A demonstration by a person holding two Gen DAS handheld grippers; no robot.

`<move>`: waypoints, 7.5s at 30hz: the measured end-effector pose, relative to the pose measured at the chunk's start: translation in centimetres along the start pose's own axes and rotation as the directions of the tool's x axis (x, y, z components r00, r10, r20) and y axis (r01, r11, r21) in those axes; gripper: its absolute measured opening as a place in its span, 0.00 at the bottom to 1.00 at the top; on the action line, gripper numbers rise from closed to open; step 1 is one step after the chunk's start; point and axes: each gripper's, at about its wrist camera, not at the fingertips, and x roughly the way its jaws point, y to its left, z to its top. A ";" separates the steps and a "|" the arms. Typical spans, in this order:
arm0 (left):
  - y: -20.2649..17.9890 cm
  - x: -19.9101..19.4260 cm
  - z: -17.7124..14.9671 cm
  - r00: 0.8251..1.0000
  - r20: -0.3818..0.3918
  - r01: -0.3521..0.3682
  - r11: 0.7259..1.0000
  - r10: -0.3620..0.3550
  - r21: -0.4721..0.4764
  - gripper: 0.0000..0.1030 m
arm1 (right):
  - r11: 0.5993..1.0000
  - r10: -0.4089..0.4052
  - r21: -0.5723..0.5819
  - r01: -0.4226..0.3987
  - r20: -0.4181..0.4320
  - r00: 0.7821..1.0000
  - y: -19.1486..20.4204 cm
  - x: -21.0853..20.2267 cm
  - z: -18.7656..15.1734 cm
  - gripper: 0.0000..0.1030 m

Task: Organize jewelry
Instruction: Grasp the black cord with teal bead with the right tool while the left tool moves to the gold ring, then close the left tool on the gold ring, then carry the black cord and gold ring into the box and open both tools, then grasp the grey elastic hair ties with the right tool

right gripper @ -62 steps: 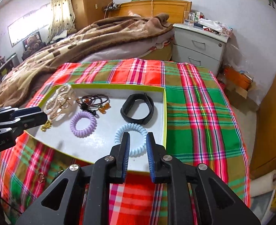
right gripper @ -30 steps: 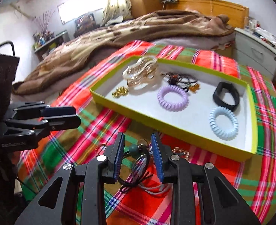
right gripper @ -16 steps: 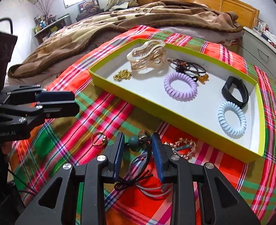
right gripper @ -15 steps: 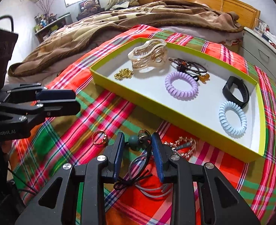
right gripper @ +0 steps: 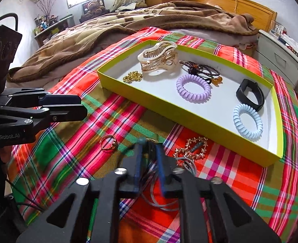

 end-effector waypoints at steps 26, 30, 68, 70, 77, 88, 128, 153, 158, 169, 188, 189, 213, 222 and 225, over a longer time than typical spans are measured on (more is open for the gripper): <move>-4.8 2.8 -1.1 0.997 -0.070 -0.003 0.981 0.017 0.194 0.42 | 0.982 0.001 0.182 -0.049 0.254 0.967 -1.8 -7.5 -2.3 0.03; -5.7 3.1 -1.3 0.995 -0.052 -0.065 0.964 0.082 0.259 0.42 | 0.982 -0.002 0.185 -0.049 0.265 0.964 -1.9 -7.8 -2.5 0.03; -5.9 2.7 -0.7 0.997 -0.023 -0.065 0.967 0.073 0.246 0.22 | 0.978 -0.006 0.204 -0.052 0.277 0.961 -2.4 -7.8 -2.8 0.03; -5.8 2.4 -0.4 0.997 -0.016 -0.067 0.968 0.073 0.243 0.22 | 0.978 -0.009 0.204 -0.050 0.279 0.960 -2.4 -7.9 -2.7 0.03; -5.7 1.2 1.2 0.997 0.018 -0.075 0.970 0.072 0.232 0.22 | 0.976 -0.031 0.214 -0.033 0.287 0.957 -3.1 -8.4 -1.5 0.03; -5.4 0.8 4.9 0.997 0.051 -0.070 0.973 0.061 0.222 0.22 | 0.969 -0.074 0.245 0.001 0.288 0.955 -5.5 -8.0 1.7 0.03; -5.1 8.8 8.4 0.996 -0.052 -0.062 0.978 0.073 0.202 0.22 | 0.961 -0.068 0.273 0.044 0.076 0.995 -12.9 3.8 9.8 0.03; -5.1 9.1 8.2 0.995 -0.072 -0.061 0.982 0.075 0.177 0.28 | 0.966 -0.138 0.229 0.120 0.066 0.988 -12.2 3.5 9.9 0.16; -5.1 8.9 8.1 0.995 -0.069 -0.061 0.983 0.074 0.174 0.33 | 0.967 -0.139 0.224 0.119 0.074 0.987 -11.8 3.2 9.8 0.30; -5.5 7.3 7.9 0.997 -0.030 -0.068 0.985 0.074 0.161 0.40 | 0.963 -0.146 0.246 0.111 0.131 0.981 -10.9 1.0 9.0 0.40; -5.1 2.0 4.6 0.994 0.068 -0.094 0.989 0.086 0.116 0.44 | 0.948 -0.172 0.302 0.102 0.214 0.962 -6.2 -5.6 1.5 0.41; -5.1 1.8 4.3 0.994 0.072 -0.090 0.989 0.082 0.114 0.44 | 0.947 -0.171 0.303 0.104 0.206 0.963 -6.0 -5.6 0.9 0.41; -4.3 0.2 1.2 0.997 0.066 -0.056 0.995 0.051 0.082 0.44 | 0.958 -0.105 0.274 0.082 0.073 0.992 -3.3 -2.2 -3.2 0.41; -4.2 0.1 1.2 0.996 0.065 -0.063 0.995 0.058 0.073 0.44 | 0.967 -0.123 0.233 0.106 0.059 0.991 -2.4 -2.2 -3.5 0.14; -4.3 0.2 1.3 0.996 0.063 -0.063 0.995 0.058 0.078 0.44 | 0.965 -0.122 0.241 0.100 0.078 0.990 -2.5 -2.6 -3.7 0.06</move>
